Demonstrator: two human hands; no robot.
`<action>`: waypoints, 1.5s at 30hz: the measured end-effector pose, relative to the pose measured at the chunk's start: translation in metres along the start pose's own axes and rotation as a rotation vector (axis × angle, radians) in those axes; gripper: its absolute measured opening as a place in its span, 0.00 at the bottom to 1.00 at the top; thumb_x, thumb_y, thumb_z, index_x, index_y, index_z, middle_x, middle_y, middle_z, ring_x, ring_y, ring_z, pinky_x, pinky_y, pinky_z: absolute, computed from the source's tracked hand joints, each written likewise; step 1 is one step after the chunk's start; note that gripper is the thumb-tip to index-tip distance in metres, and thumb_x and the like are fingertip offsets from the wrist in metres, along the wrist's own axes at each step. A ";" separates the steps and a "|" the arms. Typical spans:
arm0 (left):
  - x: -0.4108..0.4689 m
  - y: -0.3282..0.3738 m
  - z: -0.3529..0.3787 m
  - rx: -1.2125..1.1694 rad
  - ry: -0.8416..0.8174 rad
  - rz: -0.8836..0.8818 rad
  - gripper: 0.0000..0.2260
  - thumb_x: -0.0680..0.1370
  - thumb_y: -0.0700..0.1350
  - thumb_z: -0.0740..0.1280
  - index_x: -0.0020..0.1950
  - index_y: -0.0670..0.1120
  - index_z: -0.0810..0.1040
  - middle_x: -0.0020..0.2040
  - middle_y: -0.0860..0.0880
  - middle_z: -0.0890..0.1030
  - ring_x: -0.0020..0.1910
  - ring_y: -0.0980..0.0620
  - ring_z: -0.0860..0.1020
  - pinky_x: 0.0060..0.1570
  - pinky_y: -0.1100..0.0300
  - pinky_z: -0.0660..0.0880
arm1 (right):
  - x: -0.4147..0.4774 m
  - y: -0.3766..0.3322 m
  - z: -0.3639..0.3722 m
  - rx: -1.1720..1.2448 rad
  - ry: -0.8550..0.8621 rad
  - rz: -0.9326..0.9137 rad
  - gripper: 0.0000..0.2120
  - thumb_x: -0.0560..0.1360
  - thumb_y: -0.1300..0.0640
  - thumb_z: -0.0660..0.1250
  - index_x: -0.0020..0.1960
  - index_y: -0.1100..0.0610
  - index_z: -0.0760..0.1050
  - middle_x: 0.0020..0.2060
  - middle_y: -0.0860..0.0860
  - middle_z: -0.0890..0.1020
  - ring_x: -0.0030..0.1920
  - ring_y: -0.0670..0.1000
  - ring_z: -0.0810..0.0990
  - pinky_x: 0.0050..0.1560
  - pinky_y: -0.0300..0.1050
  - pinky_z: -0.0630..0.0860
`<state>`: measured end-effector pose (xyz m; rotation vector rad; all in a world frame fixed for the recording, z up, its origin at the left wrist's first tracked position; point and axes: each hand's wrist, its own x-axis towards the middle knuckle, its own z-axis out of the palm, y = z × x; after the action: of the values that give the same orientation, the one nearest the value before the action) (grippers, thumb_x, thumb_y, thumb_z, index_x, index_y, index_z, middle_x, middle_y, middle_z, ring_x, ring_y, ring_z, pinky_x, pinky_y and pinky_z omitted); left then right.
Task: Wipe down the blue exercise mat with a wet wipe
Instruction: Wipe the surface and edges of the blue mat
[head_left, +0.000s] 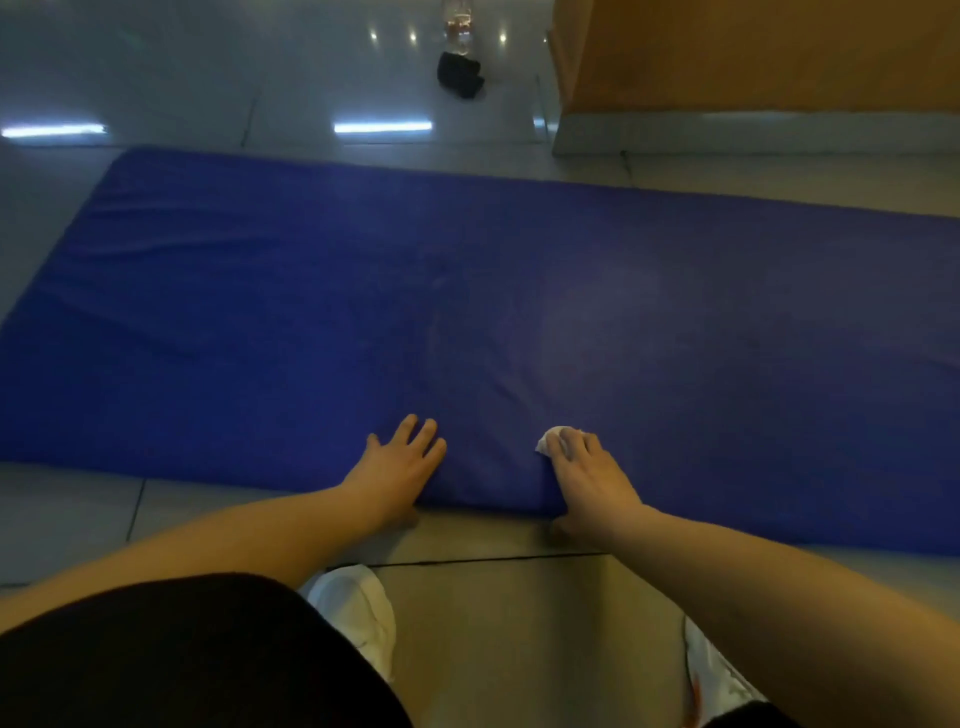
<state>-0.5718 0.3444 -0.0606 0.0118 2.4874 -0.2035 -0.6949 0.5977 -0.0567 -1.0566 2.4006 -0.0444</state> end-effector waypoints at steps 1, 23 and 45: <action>0.001 -0.002 -0.001 0.001 0.018 0.006 0.39 0.80 0.54 0.66 0.81 0.46 0.46 0.82 0.42 0.43 0.80 0.37 0.46 0.68 0.37 0.69 | -0.001 0.004 0.000 -0.025 -0.017 -0.012 0.46 0.64 0.45 0.78 0.74 0.48 0.57 0.71 0.49 0.59 0.69 0.53 0.62 0.71 0.48 0.67; -0.041 -0.040 -0.037 0.088 -0.023 -0.095 0.42 0.81 0.47 0.66 0.82 0.49 0.36 0.82 0.44 0.39 0.80 0.37 0.46 0.66 0.41 0.70 | -0.046 0.072 -0.046 -0.284 0.133 -0.007 0.44 0.72 0.55 0.71 0.79 0.51 0.48 0.74 0.53 0.55 0.73 0.58 0.59 0.76 0.62 0.57; -0.074 -0.061 -0.154 0.294 -0.016 0.013 0.34 0.81 0.47 0.61 0.83 0.51 0.46 0.78 0.47 0.63 0.66 0.42 0.75 0.58 0.48 0.76 | -0.134 0.144 -0.053 -0.168 0.337 0.522 0.34 0.69 0.56 0.75 0.72 0.49 0.68 0.62 0.51 0.73 0.60 0.55 0.71 0.58 0.48 0.73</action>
<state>-0.6085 0.3097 0.1139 0.1483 2.4196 -0.5588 -0.7418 0.7823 0.0155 -0.4849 2.9593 0.1765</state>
